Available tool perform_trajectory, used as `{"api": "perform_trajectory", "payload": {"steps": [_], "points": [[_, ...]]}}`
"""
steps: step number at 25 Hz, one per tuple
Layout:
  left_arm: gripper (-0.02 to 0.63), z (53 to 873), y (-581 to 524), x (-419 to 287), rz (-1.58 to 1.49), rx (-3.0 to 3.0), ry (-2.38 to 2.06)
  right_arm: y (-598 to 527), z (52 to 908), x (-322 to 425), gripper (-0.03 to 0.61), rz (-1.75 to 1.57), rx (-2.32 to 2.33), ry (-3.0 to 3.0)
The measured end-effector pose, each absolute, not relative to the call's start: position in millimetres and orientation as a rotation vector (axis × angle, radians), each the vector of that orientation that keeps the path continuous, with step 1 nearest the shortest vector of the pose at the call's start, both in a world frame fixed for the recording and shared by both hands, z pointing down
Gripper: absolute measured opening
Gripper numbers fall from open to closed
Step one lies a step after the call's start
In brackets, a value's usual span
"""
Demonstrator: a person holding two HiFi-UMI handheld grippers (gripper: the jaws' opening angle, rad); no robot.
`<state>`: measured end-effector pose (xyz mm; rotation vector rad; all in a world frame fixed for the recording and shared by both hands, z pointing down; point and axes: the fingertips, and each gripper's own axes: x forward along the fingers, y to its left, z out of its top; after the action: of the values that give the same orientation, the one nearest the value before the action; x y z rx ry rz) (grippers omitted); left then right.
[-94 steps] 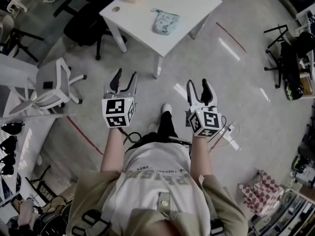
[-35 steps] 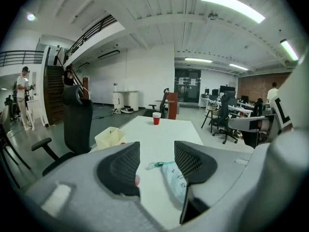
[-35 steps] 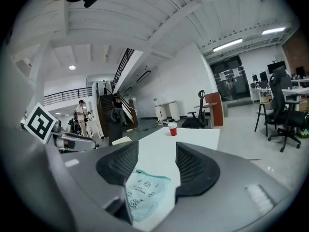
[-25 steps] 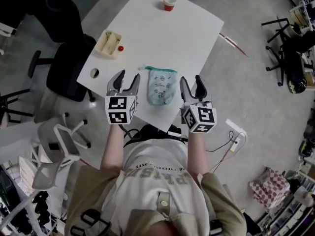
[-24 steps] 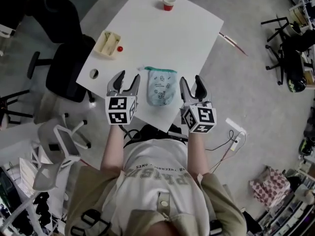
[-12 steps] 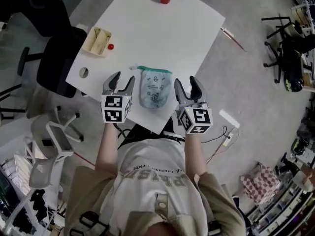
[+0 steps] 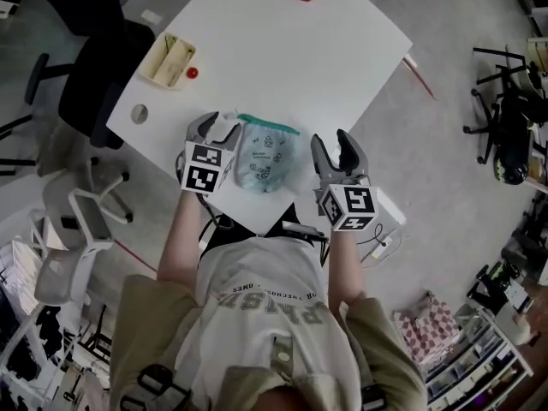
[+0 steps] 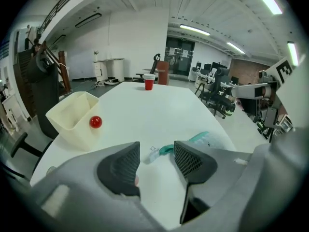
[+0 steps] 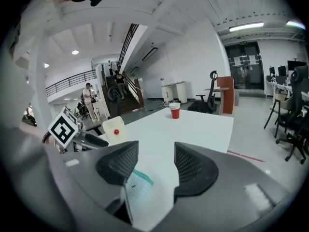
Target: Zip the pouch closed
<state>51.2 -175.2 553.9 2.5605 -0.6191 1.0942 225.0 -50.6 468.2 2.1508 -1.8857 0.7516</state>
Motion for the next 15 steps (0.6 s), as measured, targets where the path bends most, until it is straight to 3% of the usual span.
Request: {"api": "perform_trajectory", "payload": {"steps": [11, 15], "points": [[0.233, 603, -170, 54, 1.148, 2.424, -0.6, -97, 485, 240, 0.218, 0.691, 1.848, -2.037], [0.194, 610, -174, 55, 1.144, 2.437, -0.59, -109, 498, 238, 0.218, 0.692, 1.756, -2.067]]}}
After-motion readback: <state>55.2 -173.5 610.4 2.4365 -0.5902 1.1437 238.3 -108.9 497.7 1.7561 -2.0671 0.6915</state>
